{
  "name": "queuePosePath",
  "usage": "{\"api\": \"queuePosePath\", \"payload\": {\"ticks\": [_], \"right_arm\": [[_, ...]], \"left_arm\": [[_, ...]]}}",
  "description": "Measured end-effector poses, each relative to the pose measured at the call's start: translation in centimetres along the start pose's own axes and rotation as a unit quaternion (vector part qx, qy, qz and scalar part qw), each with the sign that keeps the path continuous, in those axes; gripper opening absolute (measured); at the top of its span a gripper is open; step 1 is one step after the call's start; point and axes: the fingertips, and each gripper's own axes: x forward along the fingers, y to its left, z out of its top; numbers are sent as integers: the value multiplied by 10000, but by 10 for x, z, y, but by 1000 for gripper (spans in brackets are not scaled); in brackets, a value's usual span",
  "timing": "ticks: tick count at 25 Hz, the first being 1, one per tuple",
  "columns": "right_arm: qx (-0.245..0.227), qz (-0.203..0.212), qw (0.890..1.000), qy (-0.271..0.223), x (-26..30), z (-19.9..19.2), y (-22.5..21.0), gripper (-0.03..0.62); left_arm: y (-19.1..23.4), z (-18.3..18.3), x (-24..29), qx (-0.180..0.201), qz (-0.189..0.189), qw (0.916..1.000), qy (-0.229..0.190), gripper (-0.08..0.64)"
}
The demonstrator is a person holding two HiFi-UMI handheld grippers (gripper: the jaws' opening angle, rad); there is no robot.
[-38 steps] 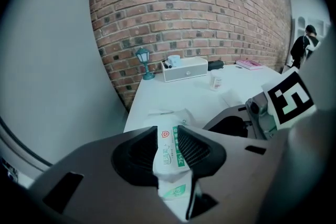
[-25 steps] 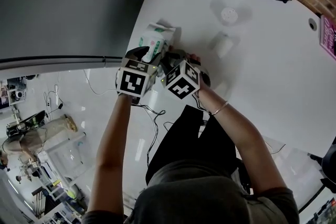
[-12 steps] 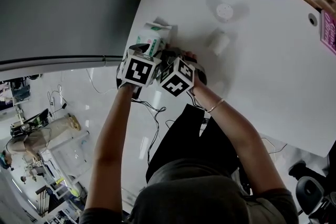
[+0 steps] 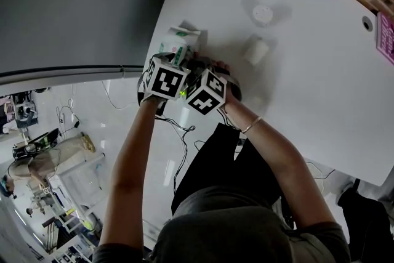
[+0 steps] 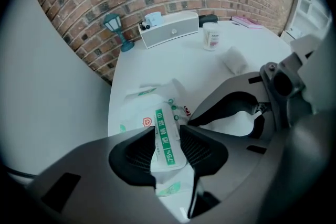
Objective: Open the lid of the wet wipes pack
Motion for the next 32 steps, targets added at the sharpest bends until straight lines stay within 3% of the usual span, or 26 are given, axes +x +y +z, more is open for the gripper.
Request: {"api": "queuePosePath", "payload": {"ticks": [9, 21, 32], "right_arm": [[-65, -15, 10000, 31, 1, -1, 0, 114], [-124, -52, 9999, 62, 2, -2, 0, 109], [-119, -32, 9999, 77, 1, -2, 1, 107]], "left_arm": [[-5, 3, -1, 82, -133, 9998, -86, 113], [-4, 3, -4, -476, -437, 9971, -404, 78], [-2, 1, -8, -643, -575, 9953, -445, 72]]}}
